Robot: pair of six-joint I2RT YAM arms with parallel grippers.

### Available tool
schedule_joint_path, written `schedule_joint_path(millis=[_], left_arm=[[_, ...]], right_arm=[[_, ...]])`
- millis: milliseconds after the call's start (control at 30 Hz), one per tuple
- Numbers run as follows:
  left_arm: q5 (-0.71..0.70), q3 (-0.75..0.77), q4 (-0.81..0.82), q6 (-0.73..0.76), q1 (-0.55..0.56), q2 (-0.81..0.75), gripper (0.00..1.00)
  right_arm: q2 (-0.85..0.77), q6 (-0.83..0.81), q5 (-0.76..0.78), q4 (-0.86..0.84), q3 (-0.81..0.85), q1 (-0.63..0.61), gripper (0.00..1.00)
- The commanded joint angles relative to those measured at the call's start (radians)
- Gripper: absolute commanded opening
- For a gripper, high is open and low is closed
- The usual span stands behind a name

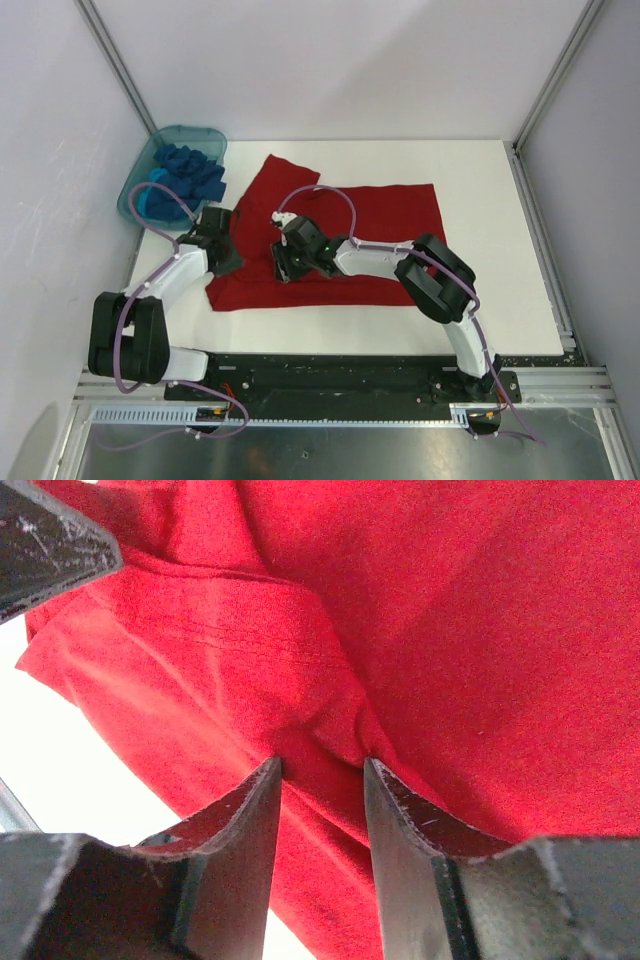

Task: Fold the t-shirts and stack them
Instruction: Fold the flattened tshirt in 1/3 of the way

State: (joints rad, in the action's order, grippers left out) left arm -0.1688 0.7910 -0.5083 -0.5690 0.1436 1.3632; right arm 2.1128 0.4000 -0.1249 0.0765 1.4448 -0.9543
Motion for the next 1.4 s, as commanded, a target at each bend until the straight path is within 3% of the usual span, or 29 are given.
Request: schedule_joint_path(millis=[0,300,500,800,1000,1200,1367], left_arm=[[0.008,-0.01,0.016,0.001,-0.017,-0.027,0.3],[0.013,-0.024,0.017,0.018,-0.049,-0.023,0.27],[0.025,-0.031,0.022,0.022,-0.066,-0.023,0.24],[0.035,-0.033,0.024,0.026,-0.075,-0.02,0.19],[0.038,-0.034,0.026,0.026,-0.076,-0.019,0.16],[0.04,-0.032,0.027,0.027,-0.076,-0.021,0.14],[0.04,-0.032,0.027,0.027,-0.076,-0.023,0.12]], right_arm=[[-0.032,-0.045,0.002,-0.06,0.071,0.02,0.45],[0.073,-0.059,-0.077,-0.109,0.209,0.028,0.52],[0.163,-0.057,-0.103,-0.083,0.303,0.016,0.53],[0.209,-0.054,-0.101,-0.043,0.319,0.007,0.52],[0.192,-0.044,-0.075,-0.047,0.307,0.007,0.48],[0.185,-0.023,-0.064,-0.05,0.302,0.013,0.31],[0.167,-0.016,-0.042,-0.056,0.291,0.017,0.28]])
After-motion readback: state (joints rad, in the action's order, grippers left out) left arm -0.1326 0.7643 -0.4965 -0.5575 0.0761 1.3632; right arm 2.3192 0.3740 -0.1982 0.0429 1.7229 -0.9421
